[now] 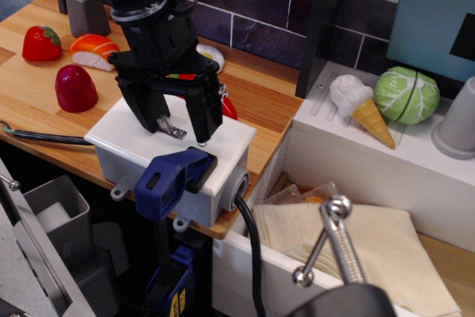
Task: Move light switch to the right
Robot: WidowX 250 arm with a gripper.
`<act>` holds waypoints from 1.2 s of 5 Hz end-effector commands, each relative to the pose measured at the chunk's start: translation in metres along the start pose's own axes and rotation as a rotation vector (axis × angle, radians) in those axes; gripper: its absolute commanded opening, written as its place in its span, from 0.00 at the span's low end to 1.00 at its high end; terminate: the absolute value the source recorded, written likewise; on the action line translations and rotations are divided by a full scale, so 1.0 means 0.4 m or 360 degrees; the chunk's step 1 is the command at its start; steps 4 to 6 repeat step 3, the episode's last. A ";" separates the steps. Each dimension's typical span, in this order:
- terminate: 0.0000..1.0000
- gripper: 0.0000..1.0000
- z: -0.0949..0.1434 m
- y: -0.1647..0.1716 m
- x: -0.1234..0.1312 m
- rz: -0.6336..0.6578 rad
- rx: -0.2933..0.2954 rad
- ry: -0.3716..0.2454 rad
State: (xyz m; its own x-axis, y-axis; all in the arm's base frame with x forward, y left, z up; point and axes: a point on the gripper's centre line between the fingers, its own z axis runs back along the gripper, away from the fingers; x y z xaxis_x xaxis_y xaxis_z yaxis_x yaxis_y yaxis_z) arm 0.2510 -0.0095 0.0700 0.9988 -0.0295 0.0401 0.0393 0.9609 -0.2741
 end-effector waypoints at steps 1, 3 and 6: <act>0.00 1.00 -0.004 -0.064 0.018 -0.0076 -0.0016 -0.0027; 1.00 1.00 0.008 -0.068 0.021 -0.0081 -0.0005 0.0004; 1.00 1.00 0.008 -0.068 0.021 -0.0081 -0.0005 0.0004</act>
